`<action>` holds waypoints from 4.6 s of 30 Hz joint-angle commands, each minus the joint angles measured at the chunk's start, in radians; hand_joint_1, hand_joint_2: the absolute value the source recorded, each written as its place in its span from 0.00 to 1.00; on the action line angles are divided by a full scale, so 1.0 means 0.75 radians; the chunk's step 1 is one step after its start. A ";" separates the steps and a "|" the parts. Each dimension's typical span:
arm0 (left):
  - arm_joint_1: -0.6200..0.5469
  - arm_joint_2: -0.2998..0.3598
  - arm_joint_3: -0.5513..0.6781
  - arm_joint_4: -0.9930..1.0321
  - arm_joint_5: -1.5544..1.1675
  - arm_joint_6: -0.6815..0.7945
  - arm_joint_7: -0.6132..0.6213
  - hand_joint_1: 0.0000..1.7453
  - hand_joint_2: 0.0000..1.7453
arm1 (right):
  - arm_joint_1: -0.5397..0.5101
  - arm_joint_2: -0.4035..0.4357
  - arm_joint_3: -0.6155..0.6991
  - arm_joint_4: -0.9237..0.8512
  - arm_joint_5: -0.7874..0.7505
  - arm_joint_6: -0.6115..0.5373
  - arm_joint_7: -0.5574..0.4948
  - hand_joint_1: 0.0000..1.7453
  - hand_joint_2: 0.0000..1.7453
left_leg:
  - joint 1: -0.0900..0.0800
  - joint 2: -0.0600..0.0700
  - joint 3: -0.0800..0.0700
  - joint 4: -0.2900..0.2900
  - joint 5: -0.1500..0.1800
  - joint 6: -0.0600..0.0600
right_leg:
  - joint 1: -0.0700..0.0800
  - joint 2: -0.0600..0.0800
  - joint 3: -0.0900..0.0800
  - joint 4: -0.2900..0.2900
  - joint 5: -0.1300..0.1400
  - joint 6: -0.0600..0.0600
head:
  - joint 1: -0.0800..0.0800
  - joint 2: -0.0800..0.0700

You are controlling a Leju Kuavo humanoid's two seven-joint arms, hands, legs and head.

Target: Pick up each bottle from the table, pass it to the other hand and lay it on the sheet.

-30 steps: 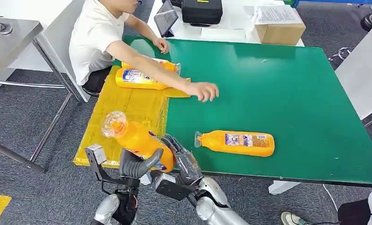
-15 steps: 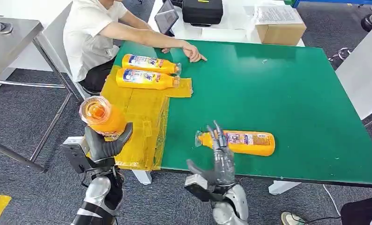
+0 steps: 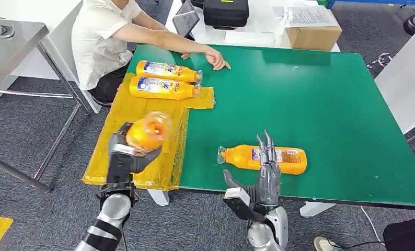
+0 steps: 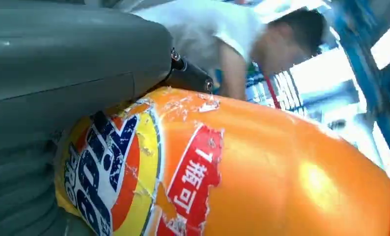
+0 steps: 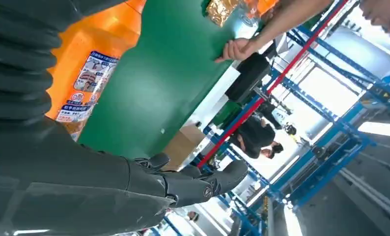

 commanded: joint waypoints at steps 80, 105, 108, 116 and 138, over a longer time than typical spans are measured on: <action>-0.173 0.095 -0.089 0.139 0.091 -1.037 -0.025 0.00 1.00 | -0.166 -0.115 0.361 0.301 -0.521 -0.002 -0.003 0.00 1.00 | 0.001 0.000 0.006 -0.001 0.000 -0.004 | 0.001 0.000 0.004 0.002 -0.001 -0.002 | 0.000 0.000; 0.504 -0.074 0.159 -0.743 0.589 -0.460 -0.131 0.00 1.00 | -0.060 -0.208 -0.533 0.210 0.912 -0.002 0.447 0.00 1.00 | -0.002 -0.004 0.003 0.000 -0.001 -0.001 | -0.002 -0.003 0.003 0.001 -0.003 0.000 | 0.000 0.000; 0.511 -0.056 0.160 -0.774 0.606 -0.453 -0.122 0.00 1.00 | -0.068 -0.291 -0.450 0.196 0.924 -0.002 0.532 0.00 1.00 | -0.002 -0.004 0.001 0.000 -0.001 -0.002 | -0.002 -0.003 0.002 -0.001 -0.003 0.000 | 0.000 0.000; 0.490 -0.068 0.159 -0.745 0.577 -0.451 -0.103 0.00 1.00 | -0.131 -0.506 -0.083 0.380 1.093 -0.002 1.017 0.00 1.00 | -0.004 -0.001 0.004 0.000 -0.003 -0.002 | -0.003 0.000 0.005 -0.001 -0.003 0.002 | 0.000 0.000; 0.380 -0.048 0.074 -0.615 0.585 -0.461 -0.104 0.00 1.00 | -0.387 -0.463 -0.101 0.657 0.901 -0.002 0.807 0.00 1.00 | -0.004 0.000 0.004 -0.001 0.000 -0.001 | -0.004 0.000 0.004 -0.001 -0.001 0.003 | -0.001 0.000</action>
